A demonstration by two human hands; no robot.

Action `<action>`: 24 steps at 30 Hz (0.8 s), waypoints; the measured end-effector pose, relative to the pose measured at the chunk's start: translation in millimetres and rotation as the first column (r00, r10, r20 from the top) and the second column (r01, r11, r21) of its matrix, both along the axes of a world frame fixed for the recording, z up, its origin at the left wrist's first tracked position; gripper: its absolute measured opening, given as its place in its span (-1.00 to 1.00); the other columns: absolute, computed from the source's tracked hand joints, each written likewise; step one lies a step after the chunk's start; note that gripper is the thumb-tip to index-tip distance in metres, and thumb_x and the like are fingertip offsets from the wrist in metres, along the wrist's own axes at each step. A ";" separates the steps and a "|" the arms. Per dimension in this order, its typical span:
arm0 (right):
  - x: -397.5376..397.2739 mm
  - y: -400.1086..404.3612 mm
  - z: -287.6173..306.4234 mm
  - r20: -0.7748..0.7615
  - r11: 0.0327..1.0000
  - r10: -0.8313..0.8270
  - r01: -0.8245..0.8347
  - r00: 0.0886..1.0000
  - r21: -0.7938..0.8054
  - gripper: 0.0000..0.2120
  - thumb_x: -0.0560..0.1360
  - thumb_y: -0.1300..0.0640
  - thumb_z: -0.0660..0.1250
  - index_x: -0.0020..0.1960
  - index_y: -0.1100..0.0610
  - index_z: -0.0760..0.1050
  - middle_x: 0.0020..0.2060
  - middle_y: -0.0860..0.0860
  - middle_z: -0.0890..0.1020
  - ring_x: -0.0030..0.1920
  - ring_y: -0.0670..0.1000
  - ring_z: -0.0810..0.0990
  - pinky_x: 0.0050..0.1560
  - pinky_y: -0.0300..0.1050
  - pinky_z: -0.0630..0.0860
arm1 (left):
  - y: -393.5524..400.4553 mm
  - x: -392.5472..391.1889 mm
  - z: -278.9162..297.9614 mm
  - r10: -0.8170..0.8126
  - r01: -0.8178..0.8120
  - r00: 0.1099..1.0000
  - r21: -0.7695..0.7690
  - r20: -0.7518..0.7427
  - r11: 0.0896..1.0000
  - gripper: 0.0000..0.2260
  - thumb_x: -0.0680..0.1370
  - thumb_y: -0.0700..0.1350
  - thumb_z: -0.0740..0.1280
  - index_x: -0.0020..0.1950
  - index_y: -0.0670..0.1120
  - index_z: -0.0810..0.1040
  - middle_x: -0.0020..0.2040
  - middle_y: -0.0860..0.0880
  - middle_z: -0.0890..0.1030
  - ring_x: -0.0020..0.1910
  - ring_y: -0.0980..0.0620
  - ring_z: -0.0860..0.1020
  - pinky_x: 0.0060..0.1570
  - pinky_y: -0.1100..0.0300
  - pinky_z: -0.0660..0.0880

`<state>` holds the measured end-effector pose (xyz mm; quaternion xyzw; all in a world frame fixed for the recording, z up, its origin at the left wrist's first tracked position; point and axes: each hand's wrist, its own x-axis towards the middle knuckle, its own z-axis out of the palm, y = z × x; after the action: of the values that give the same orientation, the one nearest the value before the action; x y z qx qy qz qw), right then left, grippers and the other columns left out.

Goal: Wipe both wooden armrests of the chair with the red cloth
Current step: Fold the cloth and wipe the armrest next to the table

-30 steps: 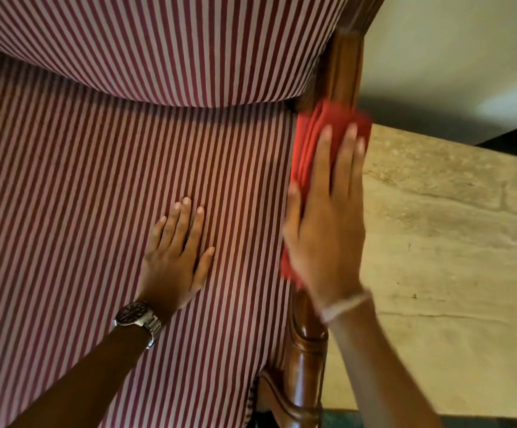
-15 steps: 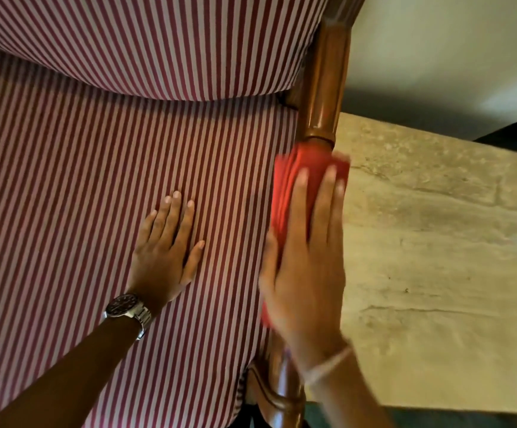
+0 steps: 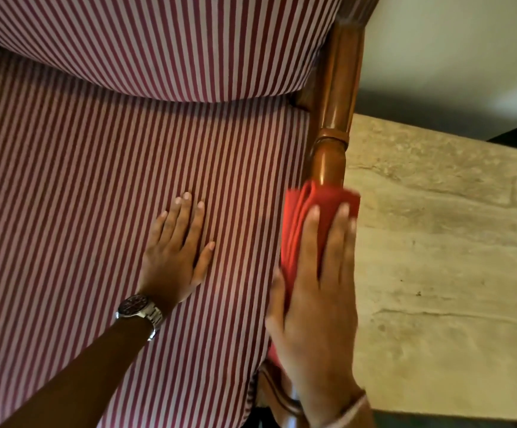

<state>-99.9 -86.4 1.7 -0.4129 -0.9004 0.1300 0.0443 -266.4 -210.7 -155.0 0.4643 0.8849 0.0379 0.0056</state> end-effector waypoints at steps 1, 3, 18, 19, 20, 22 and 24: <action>11.2 -8.4 -1.2 0.014 1.000 0.009 -0.009 1.000 0.004 -0.25 0.64 -0.04 0.17 0.68 0.08 -0.14 0.68 0.12 -0.14 0.68 0.18 -0.11 0.59 0.18 0.20 | -0.8 0.0 -1.6 0.001 -0.001 1.000 0.006 0.001 1.000 -0.39 0.67 0.14 0.02 0.64 -0.16 0.08 0.65 -0.23 0.10 0.65 -0.16 0.08 0.58 -0.16 0.14; -5.8 16.7 -4.5 0.034 0.999 0.033 -0.034 0.999 0.018 -0.23 0.62 -0.03 0.19 0.68 0.09 -0.13 0.68 0.16 -0.13 0.67 0.20 -0.12 0.60 0.18 0.15 | -0.7 -0.6 -3.9 -0.002 0.002 1.000 0.026 0.011 1.000 -0.39 0.67 0.14 0.02 0.64 -0.15 0.08 0.65 -0.23 0.10 0.65 -0.16 0.08 0.59 -0.15 0.12; -15.4 26.7 -4.2 0.038 0.999 0.037 -0.037 0.999 0.002 -0.18 0.58 0.01 0.24 0.68 0.07 -0.13 0.68 0.15 -0.12 0.68 0.20 -0.13 0.60 0.22 0.24 | -0.2 0.6 -1.2 0.000 -0.001 1.000 0.014 0.013 1.000 -0.39 0.67 0.15 -0.01 0.63 -0.17 0.09 0.65 -0.24 0.10 0.64 -0.19 0.11 0.57 -0.18 0.15; -37.1 47.8 -3.4 0.028 0.999 0.042 -0.042 0.999 0.010 -0.18 0.58 0.01 0.24 0.68 0.07 -0.14 0.68 0.15 -0.12 0.68 0.21 -0.14 0.59 0.22 0.28 | 0.2 0.7 -0.7 0.002 -0.002 1.000 0.012 0.007 1.000 -0.39 0.67 0.14 0.00 0.63 -0.17 0.10 0.65 -0.24 0.10 0.64 -0.19 0.12 0.57 -0.18 0.15; -59.0 70.5 -1.5 0.017 1.000 0.026 -0.026 1.000 0.004 -0.18 0.59 0.01 0.24 0.68 0.07 -0.15 0.68 0.17 -0.12 0.68 0.22 -0.14 0.57 0.21 0.31 | 0.6 0.4 0.0 -0.002 0.002 1.000 0.009 0.004 1.000 -0.39 0.66 0.14 0.01 0.63 -0.17 0.10 0.65 -0.25 0.11 0.63 -0.20 0.12 0.57 -0.18 0.15; -91.3 106.0 4.6 0.015 0.999 -0.049 0.049 0.999 0.011 -0.19 0.60 0.01 0.24 0.68 0.08 -0.15 0.68 0.19 -0.10 0.68 0.24 -0.12 0.57 0.18 0.32 | 0.8 1.0 1.1 -0.014 0.013 1.000 0.015 0.011 1.000 -0.39 0.66 0.13 0.04 0.62 -0.18 0.11 0.64 -0.25 0.12 0.63 -0.20 0.12 0.59 -0.16 0.12; -98.9 109.5 3.7 0.009 0.997 -0.074 0.074 0.997 0.038 -0.19 0.60 0.01 0.24 0.68 0.09 -0.14 0.68 0.20 -0.09 0.68 0.24 -0.10 0.60 0.19 0.27 | 0.6 1.1 -0.1 -0.006 0.006 1.000 0.010 0.000 1.000 -0.39 0.66 0.13 0.05 0.63 -0.18 0.11 0.64 -0.25 0.12 0.64 -0.19 0.11 0.60 -0.13 0.08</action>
<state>-198.8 23.1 5.4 -0.4457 -0.8870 0.1091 0.0521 -265.4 -210.1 -155.1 0.4671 0.8832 0.0424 0.0036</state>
